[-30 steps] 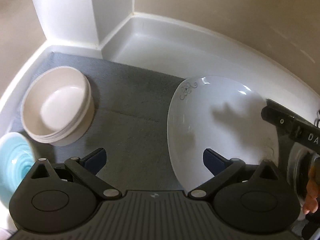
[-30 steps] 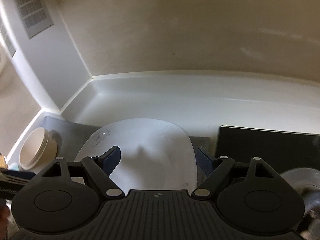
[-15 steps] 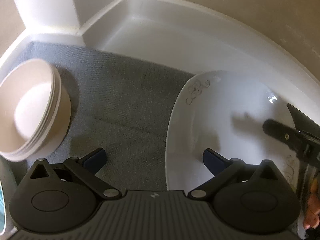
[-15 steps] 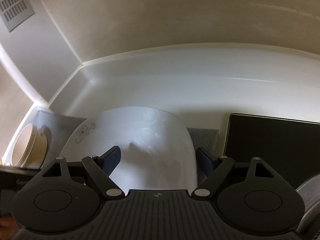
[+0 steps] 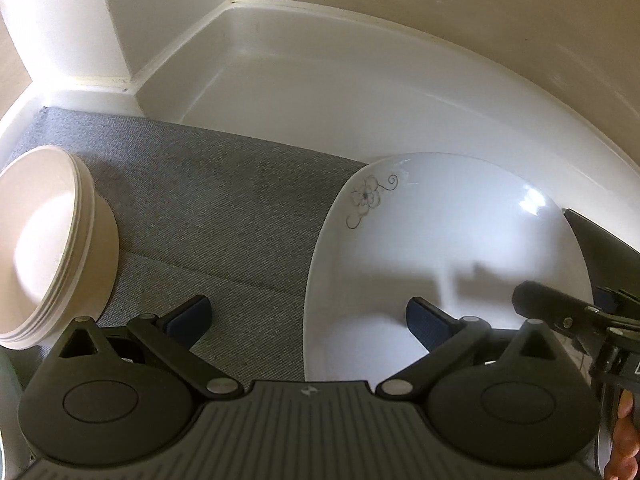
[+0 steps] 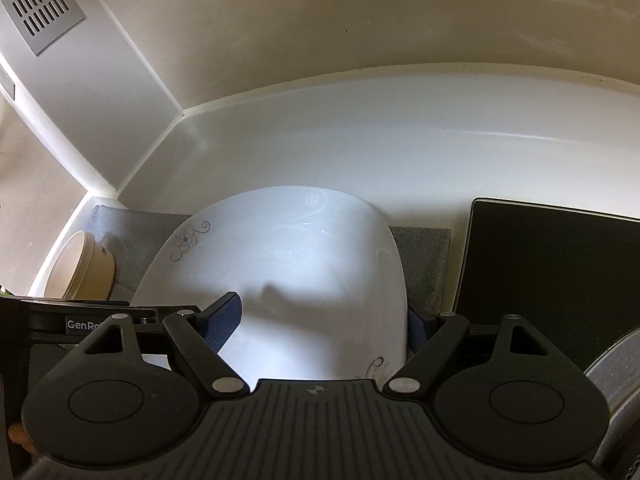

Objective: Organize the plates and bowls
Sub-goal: 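Close the left gripper on the square plate rim while the right gripper grips it too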

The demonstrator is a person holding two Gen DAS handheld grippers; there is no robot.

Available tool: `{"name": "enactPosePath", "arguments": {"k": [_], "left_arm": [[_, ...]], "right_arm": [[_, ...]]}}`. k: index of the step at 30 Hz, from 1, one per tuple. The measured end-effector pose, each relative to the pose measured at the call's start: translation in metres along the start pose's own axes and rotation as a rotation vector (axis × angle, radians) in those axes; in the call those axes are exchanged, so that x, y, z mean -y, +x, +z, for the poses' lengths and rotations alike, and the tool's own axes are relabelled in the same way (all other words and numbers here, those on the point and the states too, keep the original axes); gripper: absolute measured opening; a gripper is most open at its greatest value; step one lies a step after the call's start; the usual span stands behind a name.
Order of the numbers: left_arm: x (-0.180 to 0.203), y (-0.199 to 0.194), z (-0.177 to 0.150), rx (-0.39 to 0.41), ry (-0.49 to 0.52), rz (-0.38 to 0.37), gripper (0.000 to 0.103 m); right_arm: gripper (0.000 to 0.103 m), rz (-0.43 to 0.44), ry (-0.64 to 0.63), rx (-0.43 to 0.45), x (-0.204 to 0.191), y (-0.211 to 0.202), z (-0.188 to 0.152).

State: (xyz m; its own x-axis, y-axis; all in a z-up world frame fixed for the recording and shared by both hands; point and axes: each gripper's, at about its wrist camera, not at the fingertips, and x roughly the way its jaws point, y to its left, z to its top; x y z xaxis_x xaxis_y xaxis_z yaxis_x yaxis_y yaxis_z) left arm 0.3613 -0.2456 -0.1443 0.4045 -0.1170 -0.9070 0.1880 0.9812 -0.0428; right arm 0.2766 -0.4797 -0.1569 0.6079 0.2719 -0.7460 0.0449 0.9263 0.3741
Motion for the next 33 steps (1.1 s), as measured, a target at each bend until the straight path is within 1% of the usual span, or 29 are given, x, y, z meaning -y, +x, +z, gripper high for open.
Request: {"name": "enactPosePath", "arguments": {"k": [9, 11, 16, 20, 21, 22, 23, 24, 25, 26, 27, 29, 30, 33], "left_arm": [[0.004, 0.001, 0.001, 0.000, 0.020, -0.009, 0.103], [-0.001, 0.000, 0.001, -0.001, 0.027, -0.018, 0.103], [-0.001, 0.000, 0.000, -0.005, 0.018, -0.054, 0.103], [0.003, 0.000, 0.002, -0.007, 0.019, -0.085, 0.102], [0.004, -0.001, 0.001, -0.004, 0.020, -0.096, 0.093], [0.006, -0.007, -0.001, 0.012, 0.022, -0.101, 0.085], [0.007, -0.011, -0.001, 0.027, 0.027, -0.109, 0.068], [0.007, -0.013, 0.000, 0.026, 0.017, -0.084, 0.054], [0.003, -0.013, 0.001, 0.023, -0.009, -0.060, 0.047], [-0.004, -0.014, 0.002, 0.023, -0.042, -0.074, 0.041], [-0.012, -0.014, 0.004, 0.013, -0.078, -0.105, 0.037], [-0.024, -0.013, 0.007, -0.010, -0.123, -0.151, 0.034], [-0.027, -0.013, 0.007, -0.014, -0.130, -0.162, 0.033], [-0.030, -0.016, 0.004, -0.003, -0.123, -0.164, 0.033]], "right_arm": [[0.085, -0.023, -0.021, -0.004, -0.004, 0.002, 0.000], [0.084, -0.039, -0.020, -0.004, -0.007, 0.003, 0.000], [0.071, -0.086, -0.037, 0.004, -0.010, 0.003, -0.001], [0.065, -0.103, -0.044, 0.006, -0.009, 0.003, -0.001], [0.062, -0.111, -0.052, 0.008, -0.010, 0.003, -0.002], [0.057, -0.124, -0.067, 0.009, -0.011, 0.004, -0.002], [0.054, -0.139, -0.084, 0.010, -0.012, 0.004, -0.003], [0.047, -0.153, -0.101, 0.011, -0.013, 0.004, -0.003], [0.041, -0.164, -0.114, 0.014, -0.012, 0.004, -0.003], [0.040, -0.164, -0.116, 0.016, -0.010, 0.003, -0.003], [0.037, -0.154, -0.102, 0.015, -0.007, 0.002, -0.002], [0.035, -0.141, -0.061, 0.005, -0.002, 0.002, 0.001], [0.033, -0.137, -0.043, 0.001, 0.000, 0.001, 0.002], [0.032, -0.128, -0.014, -0.013, 0.000, -0.001, 0.003]]}}
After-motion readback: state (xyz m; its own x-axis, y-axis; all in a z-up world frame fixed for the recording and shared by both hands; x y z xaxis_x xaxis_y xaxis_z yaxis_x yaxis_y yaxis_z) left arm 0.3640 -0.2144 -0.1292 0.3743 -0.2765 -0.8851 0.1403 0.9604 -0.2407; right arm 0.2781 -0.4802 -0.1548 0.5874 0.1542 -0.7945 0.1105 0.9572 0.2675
